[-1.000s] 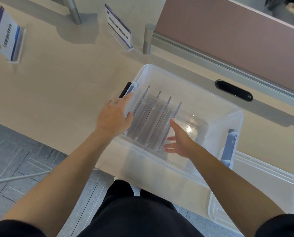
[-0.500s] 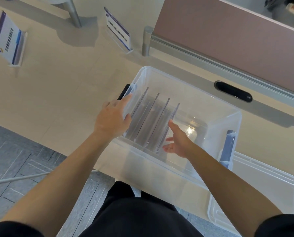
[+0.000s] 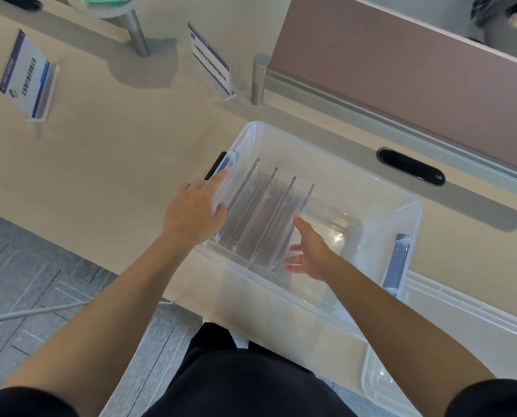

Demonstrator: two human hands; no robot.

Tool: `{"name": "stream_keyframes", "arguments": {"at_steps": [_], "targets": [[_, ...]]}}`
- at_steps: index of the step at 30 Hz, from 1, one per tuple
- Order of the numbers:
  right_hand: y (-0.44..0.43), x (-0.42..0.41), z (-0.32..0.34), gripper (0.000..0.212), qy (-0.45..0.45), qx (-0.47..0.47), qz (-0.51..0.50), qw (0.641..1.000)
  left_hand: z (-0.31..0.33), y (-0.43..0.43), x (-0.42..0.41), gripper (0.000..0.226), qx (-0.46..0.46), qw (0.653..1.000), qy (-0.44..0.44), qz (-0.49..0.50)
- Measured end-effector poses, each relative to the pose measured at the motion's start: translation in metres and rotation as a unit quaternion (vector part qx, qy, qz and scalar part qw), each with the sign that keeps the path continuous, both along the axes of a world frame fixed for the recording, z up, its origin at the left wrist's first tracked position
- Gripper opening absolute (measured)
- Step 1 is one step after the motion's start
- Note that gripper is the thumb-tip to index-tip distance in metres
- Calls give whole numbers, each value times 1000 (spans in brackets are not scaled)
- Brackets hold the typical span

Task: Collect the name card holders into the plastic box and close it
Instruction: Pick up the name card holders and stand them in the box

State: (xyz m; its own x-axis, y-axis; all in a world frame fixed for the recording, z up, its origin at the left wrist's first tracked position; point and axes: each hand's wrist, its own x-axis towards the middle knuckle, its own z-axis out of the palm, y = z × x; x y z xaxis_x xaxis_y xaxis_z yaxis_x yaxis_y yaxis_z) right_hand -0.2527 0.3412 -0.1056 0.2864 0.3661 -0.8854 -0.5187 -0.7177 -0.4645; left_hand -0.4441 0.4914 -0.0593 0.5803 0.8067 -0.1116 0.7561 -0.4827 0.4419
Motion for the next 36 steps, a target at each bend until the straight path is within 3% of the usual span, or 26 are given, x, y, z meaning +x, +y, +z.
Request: {"name": "stream_keyframes", "arguments": {"at_steps": [26, 29, 33, 36], "targets": [[-3, 10, 9, 71, 27, 3, 68, 997, -2, 1, -1, 62, 2, 1000, 1, -6], [3, 20, 22, 65, -82, -39, 197, 976, -2, 5, -2, 60, -26, 1000, -4, -12], [22, 40, 71, 51, -323, -40, 339, 882, 0, 13, -9, 55, -73, 996, -53, 5], [46, 36, 118, 49, -410, 20, 367, 835, 6, 28, -22, 37, -61, 995, -85, -1]]}}
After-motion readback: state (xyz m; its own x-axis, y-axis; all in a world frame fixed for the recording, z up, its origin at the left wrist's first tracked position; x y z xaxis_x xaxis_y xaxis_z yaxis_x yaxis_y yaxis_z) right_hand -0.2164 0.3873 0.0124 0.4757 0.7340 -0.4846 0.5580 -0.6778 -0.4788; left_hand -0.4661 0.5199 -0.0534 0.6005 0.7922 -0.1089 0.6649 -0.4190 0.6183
